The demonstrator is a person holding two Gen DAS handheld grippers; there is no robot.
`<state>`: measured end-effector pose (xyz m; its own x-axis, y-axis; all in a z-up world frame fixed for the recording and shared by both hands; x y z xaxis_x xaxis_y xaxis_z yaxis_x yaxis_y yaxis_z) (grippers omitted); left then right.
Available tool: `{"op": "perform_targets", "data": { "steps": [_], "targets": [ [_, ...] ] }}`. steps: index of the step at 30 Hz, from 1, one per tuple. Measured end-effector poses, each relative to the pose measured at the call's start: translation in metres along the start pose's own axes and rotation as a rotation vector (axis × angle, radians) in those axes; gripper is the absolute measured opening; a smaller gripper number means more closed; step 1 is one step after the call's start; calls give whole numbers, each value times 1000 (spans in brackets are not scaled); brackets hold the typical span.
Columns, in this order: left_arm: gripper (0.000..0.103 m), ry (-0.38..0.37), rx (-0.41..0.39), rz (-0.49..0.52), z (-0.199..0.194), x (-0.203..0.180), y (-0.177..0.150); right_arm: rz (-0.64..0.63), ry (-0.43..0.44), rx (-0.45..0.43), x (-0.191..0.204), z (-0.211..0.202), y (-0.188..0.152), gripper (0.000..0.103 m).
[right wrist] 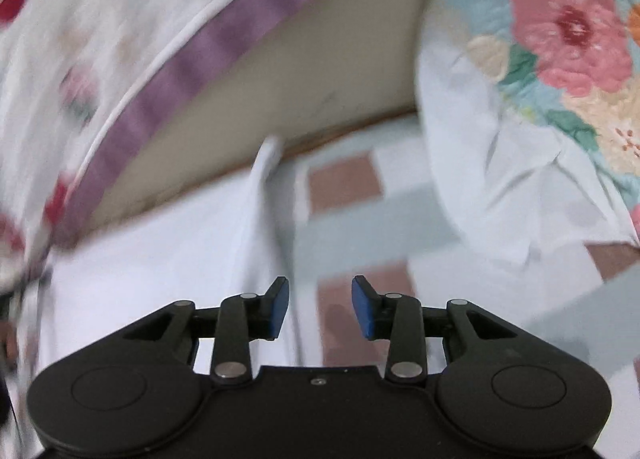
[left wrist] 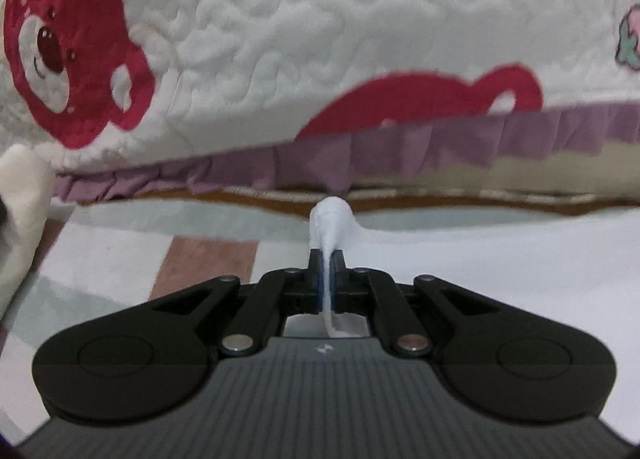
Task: Fold clothes
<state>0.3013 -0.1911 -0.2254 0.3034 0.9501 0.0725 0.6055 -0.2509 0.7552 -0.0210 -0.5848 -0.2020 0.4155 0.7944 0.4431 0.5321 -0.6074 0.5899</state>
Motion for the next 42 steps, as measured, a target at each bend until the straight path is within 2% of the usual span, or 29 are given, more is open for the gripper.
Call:
{"op": "perform_targets", "data": {
  "steps": [2, 5, 7, 8, 9, 11, 13, 16, 19, 20, 23, 25, 29, 34, 37, 39, 42],
  "targets": [
    [3, -3, 13, -23, -1, 5, -5, -58, 13, 67, 11, -1, -23, 41],
    [3, -6, 10, -25, -5, 11, -7, -131, -36, 122, 21, 13, -43, 43],
    [3, -5, 1, -16, -9, 12, -5, -160, -34, 71, 28, 19, -42, 44],
    [3, -6, -4, -14, -11, 12, -4, -176, -8, 75, 36, 23, -44, 16],
    [3, -6, -5, -9, -12, 13, -4, -213, -6, 90, 43, 26, -47, 5],
    [3, -6, -1, 0, -12, 15, -4, -316, -99, 65, 49, 21, -46, 5],
    [3, -6, 4, 3, -12, 17, -6, -316, -192, 28, 34, 12, -40, 3],
    [4, 3, 25, 4, -8, 20, -12, -255, -215, 25, 13, 8, -39, 3],
    [6, 9, 25, -35, -15, 26, -15, -227, -253, 37, 10, 11, -31, 3],
    [7, -8, 18, -32, -24, 23, -15, -232, -279, 44, 9, 13, -29, 5],
    [18, -77, -5, 12, -58, 8, -15, -203, -375, 50, 2, 7, -27, 23],
    [28, -143, -10, 59, -85, -7, -18, -132, -419, 33, -9, -2, -24, 23],
    [41, -312, 60, 191, -149, -47, -44, 41, -298, -44, -21, -33, -33, 29],
    [42, -502, 200, 293, -221, -78, -93, 216, -123, -114, -33, -78, -61, 31],
    [42, -594, 277, 302, -257, -86, -123, 238, 11, -119, -23, -102, -86, 32],
    [43, -635, 321, 342, -277, -90, -144, 210, 43, -107, -17, -114, -103, 36],
    [44, -642, 374, 462, -301, -91, -178, 217, 72, -57, -16, -125, -129, 37]
  ]
}}
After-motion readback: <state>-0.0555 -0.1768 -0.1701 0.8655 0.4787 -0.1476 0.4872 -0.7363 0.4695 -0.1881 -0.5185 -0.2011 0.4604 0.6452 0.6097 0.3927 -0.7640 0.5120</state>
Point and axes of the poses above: each gripper's, at about its wrist camera, not at the fingertips, and z roughly the way its jaws point, x to its left, y to its top, the point moved 10 cm from there along z, roughly the way its jaws point, and after that the axes turned 8 degrees about y, right-handed, at the moved point
